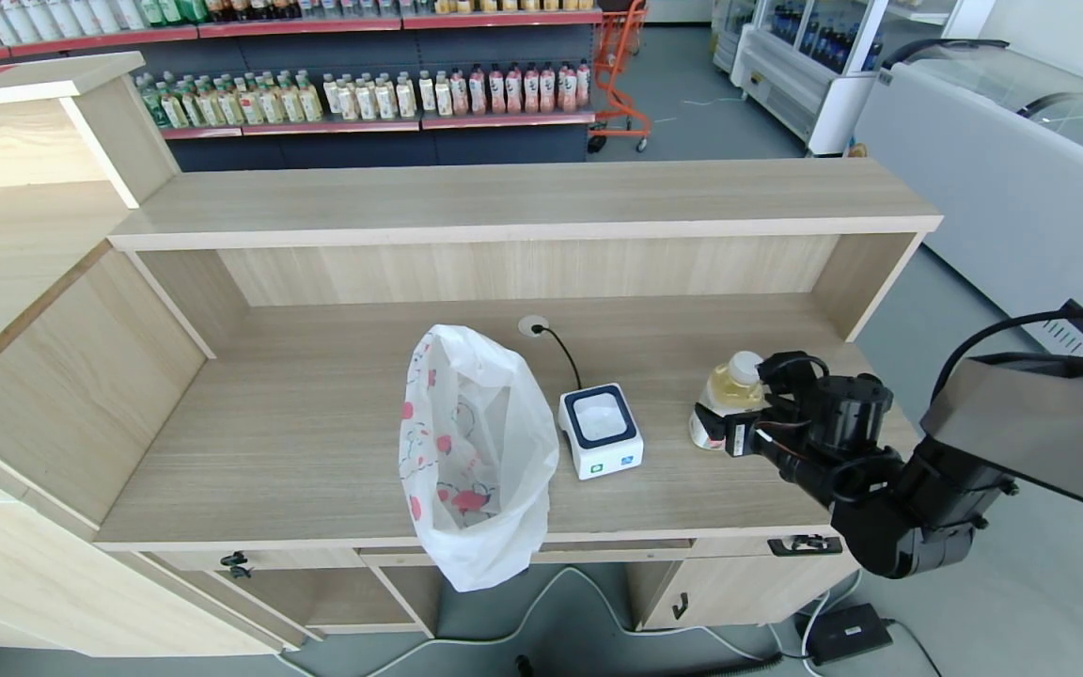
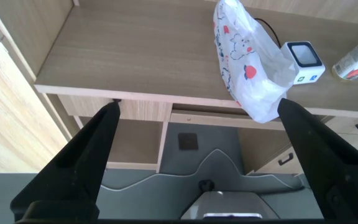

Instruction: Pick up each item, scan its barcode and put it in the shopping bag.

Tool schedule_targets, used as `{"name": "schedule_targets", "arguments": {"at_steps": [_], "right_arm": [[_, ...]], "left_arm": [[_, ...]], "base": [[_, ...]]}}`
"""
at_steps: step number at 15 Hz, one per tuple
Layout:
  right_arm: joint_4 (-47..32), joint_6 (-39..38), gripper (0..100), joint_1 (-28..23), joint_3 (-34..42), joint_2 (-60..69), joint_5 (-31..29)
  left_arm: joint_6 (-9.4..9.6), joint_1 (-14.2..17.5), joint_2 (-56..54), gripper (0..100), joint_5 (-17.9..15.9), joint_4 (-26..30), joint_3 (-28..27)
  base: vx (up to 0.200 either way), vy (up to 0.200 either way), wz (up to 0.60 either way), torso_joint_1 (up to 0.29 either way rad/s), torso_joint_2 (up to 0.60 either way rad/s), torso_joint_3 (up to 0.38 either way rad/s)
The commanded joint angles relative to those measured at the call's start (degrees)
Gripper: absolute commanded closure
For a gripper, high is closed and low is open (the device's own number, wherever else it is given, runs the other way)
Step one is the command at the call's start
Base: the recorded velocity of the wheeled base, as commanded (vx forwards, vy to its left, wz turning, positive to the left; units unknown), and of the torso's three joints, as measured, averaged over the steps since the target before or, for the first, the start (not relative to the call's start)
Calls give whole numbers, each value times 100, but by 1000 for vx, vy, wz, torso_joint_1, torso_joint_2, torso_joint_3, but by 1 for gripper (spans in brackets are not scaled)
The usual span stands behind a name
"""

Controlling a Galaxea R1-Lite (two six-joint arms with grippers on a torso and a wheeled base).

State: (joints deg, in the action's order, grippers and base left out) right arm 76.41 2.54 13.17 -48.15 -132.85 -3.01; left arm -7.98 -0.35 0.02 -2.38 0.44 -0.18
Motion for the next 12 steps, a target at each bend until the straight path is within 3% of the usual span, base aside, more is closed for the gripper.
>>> {"name": "schedule_targets", "arguments": {"at_steps": [1, 4, 12], "right_arm": [[5, -104, 0, 98, -159, -162, -50], [41, -201, 0, 107, -441, -364, -305], [58, -192, 0, 98, -880, -637, -314]], "left_arm": [[-1, 0, -2, 0, 0, 0, 1], [-1, 0, -2, 0, 0, -9, 1], [-1, 0, -2, 0, 0, 0, 1]], "base": [[0, 0, 0, 0, 0, 0], [0, 0, 0, 0, 0, 0], [0, 0, 0, 0, 0, 0]]}}
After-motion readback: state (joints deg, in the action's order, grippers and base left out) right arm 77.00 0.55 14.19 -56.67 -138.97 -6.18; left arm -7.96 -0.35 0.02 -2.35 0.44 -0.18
